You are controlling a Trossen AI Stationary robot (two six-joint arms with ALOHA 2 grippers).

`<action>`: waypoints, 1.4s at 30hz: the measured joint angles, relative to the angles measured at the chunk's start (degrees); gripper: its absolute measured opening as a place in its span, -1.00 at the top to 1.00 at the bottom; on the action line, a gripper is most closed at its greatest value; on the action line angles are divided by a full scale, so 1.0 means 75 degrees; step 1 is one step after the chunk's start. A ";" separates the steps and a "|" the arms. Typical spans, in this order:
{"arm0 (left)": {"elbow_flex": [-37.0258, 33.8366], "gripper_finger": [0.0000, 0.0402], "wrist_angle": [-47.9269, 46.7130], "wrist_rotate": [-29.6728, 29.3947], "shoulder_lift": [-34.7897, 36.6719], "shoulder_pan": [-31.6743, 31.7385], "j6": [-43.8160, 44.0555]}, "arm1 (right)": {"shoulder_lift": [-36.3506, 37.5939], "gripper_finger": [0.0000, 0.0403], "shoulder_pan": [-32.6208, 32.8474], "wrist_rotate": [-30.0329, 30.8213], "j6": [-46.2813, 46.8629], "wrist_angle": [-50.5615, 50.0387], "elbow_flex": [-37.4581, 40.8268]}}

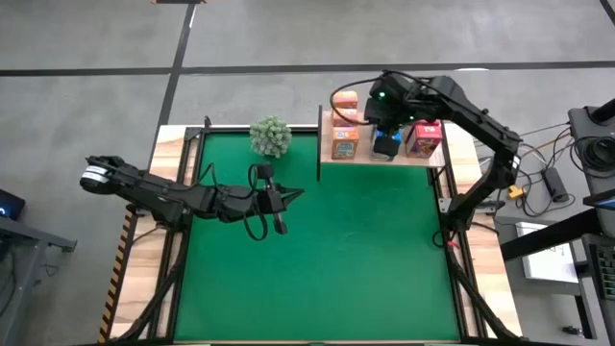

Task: Stack cereal on shelf
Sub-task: Put the blue cereal box on the shelf, then return to Home Position

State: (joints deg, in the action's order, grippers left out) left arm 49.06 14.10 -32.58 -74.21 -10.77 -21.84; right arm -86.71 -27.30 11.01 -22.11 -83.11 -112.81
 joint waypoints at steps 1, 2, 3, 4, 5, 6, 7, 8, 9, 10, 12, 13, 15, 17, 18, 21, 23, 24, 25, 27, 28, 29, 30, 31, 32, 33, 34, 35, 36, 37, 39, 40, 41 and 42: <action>0.0000 1.00 -0.0001 0.0000 0.0006 0.0001 -0.0015 | 0.0016 0.94 0.0027 -0.0113 0.0033 0.0003 -0.0081; 0.0000 1.00 -0.0004 0.0000 0.0020 0.0001 -0.0018 | 0.0047 0.94 0.0074 -0.0233 0.0073 0.0011 -0.0155; -0.0003 1.00 -0.0017 0.0000 0.0052 -0.0004 -0.0026 | 0.0072 0.94 0.0119 -0.0417 0.0121 0.0019 -0.0216; -0.0003 1.00 -0.0067 0.0000 0.0112 -0.0027 -0.0049 | 0.0129 0.94 0.0172 -0.0643 0.0161 0.0047 -0.0249; -0.0003 1.00 -0.0181 -0.0003 0.0203 -0.0056 -0.0080 | 0.0190 0.94 0.0228 -0.0905 0.0208 0.0109 -0.0252; -0.0003 1.00 -0.0356 -0.0004 0.0319 -0.0097 -0.0106 | 0.0269 0.94 0.0307 -0.1176 0.0225 0.0213 -0.0243; -0.0003 1.00 -0.0581 -0.0001 0.0461 -0.0153 -0.0143 | 0.0376 0.94 0.0393 -0.1408 0.0240 0.0368 -0.0185; -0.0003 1.00 -0.0845 0.0015 0.0626 -0.0221 -0.0148 | 0.0497 0.94 0.0487 -0.1614 0.0247 0.0493 -0.0100; -0.0003 1.00 -0.1166 0.0021 0.0799 -0.0285 -0.0155 | 0.0626 0.94 0.0603 -0.1771 0.0252 0.0635 0.0008; -0.0009 1.00 -0.1482 0.0029 0.0978 -0.0352 -0.0153 | 0.0774 0.94 0.0734 -0.1908 0.0255 0.0822 0.0137; -0.0119 1.00 -0.2001 0.0040 0.1404 -0.0492 -0.0055 | 0.1121 0.94 0.1013 -0.2115 0.0280 0.1364 0.0555; -0.0209 1.00 -0.2194 0.0041 0.1630 -0.0553 0.0021 | 0.1313 0.94 0.1171 -0.2198 0.0294 0.1663 0.0816; -0.0509 1.00 -0.2398 0.0071 0.2137 -0.0683 0.0185 | 0.1747 0.94 0.1484 -0.2325 0.0313 0.2329 0.1468; -0.0940 1.00 -0.2426 0.0073 0.2712 -0.0783 0.0341 | 0.2213 0.94 0.1823 -0.2329 0.0464 0.3066 0.2232; -0.1158 1.00 -0.2406 0.0079 0.3012 -0.0821 0.0438 | 0.2442 0.94 0.1980 -0.2329 0.0550 0.3450 0.2655; -0.1830 1.00 -0.2404 0.0088 0.3946 -0.0844 0.0788 | 0.3098 0.94 0.2462 -0.2327 0.0661 0.4560 0.3962; -0.2239 1.00 -0.2343 0.0082 0.4542 -0.0838 0.0968 | 0.3482 0.94 0.2709 -0.2314 0.0742 0.5414 0.4841; -0.2444 1.00 -0.2258 0.0084 0.4825 -0.0838 0.1002 | 0.3646 0.94 0.2812 -0.2309 0.0743 0.5828 0.5250; -0.2622 1.00 -0.2171 0.0085 0.5093 -0.0838 0.1014 | 0.3807 0.94 0.2903 -0.2300 0.0741 0.6234 0.5649; -0.2961 1.00 -0.1887 0.0085 0.5594 -0.0838 0.1014 | 0.4069 0.94 0.3037 -0.2295 0.0656 0.7008 0.6392; -0.3105 1.00 -0.1791 0.0085 0.5825 -0.0838 0.1011 | 0.4195 0.94 0.3080 -0.2297 0.0611 0.7369 0.6739; -0.3236 1.00 -0.1728 0.0083 0.6040 -0.0838 0.1004 | 0.4300 0.94 0.3104 -0.2299 0.0577 0.7705 0.7067; -0.3351 1.00 -0.1680 0.0083 0.6232 -0.0838 0.0999 | 0.4406 0.94 0.3115 -0.2298 0.0550 0.8037 0.7390; -0.3454 1.00 -0.1640 0.0083 0.6419 -0.0838 0.0995 | 0.4514 0.94 0.3114 -0.2308 0.0546 0.8351 0.7698; -0.3543 1.00 -0.1636 0.0083 0.6609 -0.0838 0.0993 | 0.4600 0.94 0.3109 -0.2313 0.0546 0.8669 0.7990; -0.3623 1.00 -0.1642 0.0082 0.6779 -0.0838 0.0993 | 0.4685 0.94 0.3109 -0.2311 0.0545 0.8980 0.8261; -0.3683 1.00 -0.1651 0.0085 0.6938 -0.0838 0.0993 | 0.4775 0.94 0.3109 -0.2311 0.0542 0.9238 0.8506; -0.3731 1.00 -0.1648 0.0084 0.7075 -0.0838 0.0992 | 0.4873 0.94 0.3109 -0.2311 0.0539 0.9475 0.8755; -0.3778 1.00 -0.1642 0.0083 0.7208 -0.0838 0.0990 | 0.4974 0.94 0.3109 -0.2321 0.0536 0.9702 0.8976; -0.3830 1.00 -0.1641 0.0082 0.7337 -0.0838 0.0988 | 0.5082 0.94 0.3109 -0.2329 0.0539 0.9909 0.9181; -0.3919 1.00 -0.1642 0.0082 0.7563 -0.0838 0.0956 | 0.5307 0.94 0.3109 -0.2329 0.0542 1.0218 0.9543; -0.3971 1.00 -0.1640 0.0082 0.7669 -0.0838 0.0912 | 0.5427 0.94 0.3109 -0.2329 0.0542 1.0345 0.9708; -0.4028 1.00 -0.1652 0.0081 0.7770 -0.0838 0.0861 | 0.5551 0.94 0.3109 -0.2329 0.0541 1.0467 0.9865; -0.4079 1.00 -0.1654 0.0079 0.7869 -0.0838 0.0822 | 0.5691 0.94 0.3109 -0.2329 0.0538 1.0590 1.0027</action>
State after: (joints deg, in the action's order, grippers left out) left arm 18.46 1.69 -31.98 -15.20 -17.06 -15.68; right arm -44.03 -3.99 -6.46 -18.07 -3.69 -37.61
